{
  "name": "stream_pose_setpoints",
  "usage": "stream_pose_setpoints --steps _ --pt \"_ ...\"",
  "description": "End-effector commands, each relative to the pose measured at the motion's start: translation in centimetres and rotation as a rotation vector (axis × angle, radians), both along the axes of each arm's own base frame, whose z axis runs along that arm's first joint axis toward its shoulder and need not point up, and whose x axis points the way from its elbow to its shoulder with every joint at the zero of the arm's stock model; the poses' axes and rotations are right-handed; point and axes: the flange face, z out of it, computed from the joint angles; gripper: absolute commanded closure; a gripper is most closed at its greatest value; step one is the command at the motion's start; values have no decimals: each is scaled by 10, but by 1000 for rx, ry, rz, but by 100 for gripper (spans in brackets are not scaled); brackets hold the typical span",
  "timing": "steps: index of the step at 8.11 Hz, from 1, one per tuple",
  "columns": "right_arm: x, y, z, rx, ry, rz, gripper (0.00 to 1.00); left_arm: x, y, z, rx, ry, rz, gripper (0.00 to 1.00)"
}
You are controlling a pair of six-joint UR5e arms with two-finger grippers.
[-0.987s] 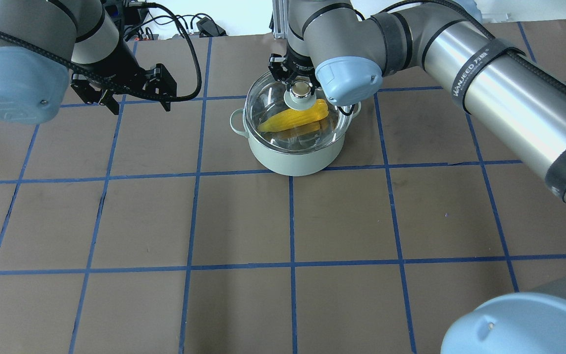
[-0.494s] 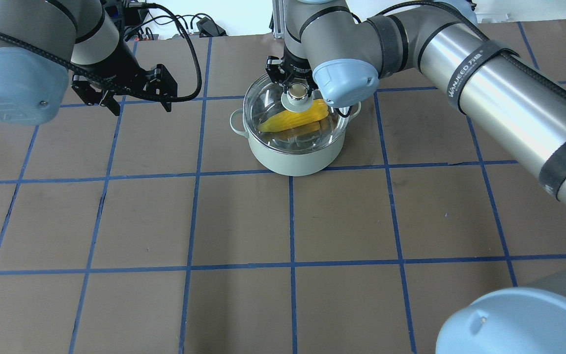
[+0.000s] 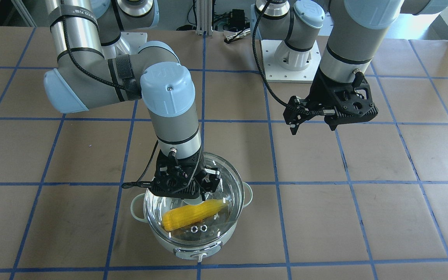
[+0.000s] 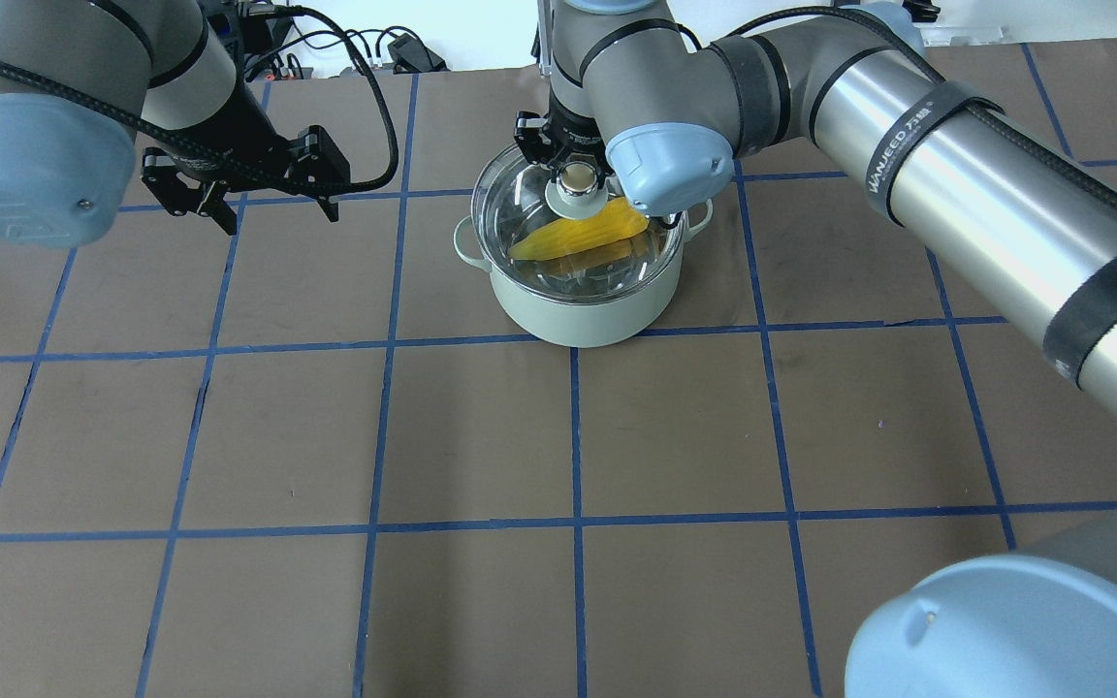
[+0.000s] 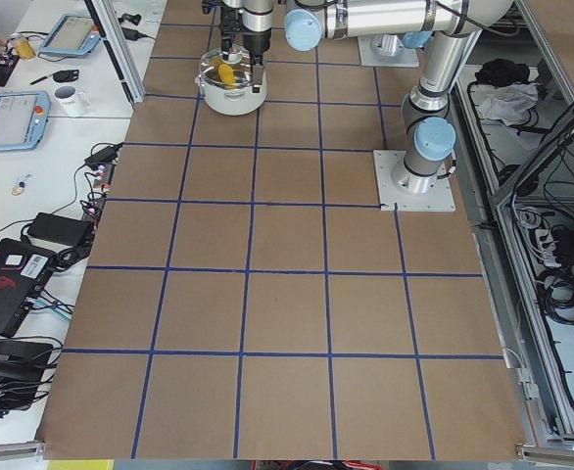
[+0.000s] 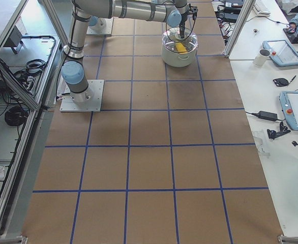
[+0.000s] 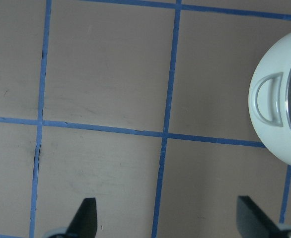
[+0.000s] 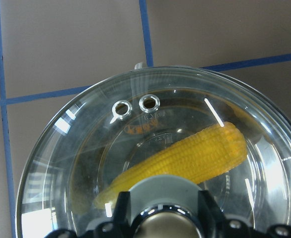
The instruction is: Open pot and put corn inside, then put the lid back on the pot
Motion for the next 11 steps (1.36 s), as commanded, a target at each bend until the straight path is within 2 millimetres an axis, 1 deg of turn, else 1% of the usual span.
stream_pose_setpoints --steps 1,2,3,5,7,9,11 --pt "-1 -1 -5 0 16 8 100 0 -1 -2 4 -3 8 0" --pt "-2 2 -5 6 25 7 100 0 -3 -6 10 -4 8 0" --pt "-5 1 -4 -5 53 -3 100 0 -3 -5 10 -3 8 0" --pt "-5 1 -3 -9 56 -2 100 0 -2 -5 9 0 8 0" --pt "-5 1 -4 -8 48 -9 100 -2 -1 -2 4 9 15 0" --pt "-3 2 -3 -9 42 -12 100 -2 7 9 -7 6 13 0" --pt "1 4 -5 -11 51 -8 100 -2 9 9 1 5 12 0"
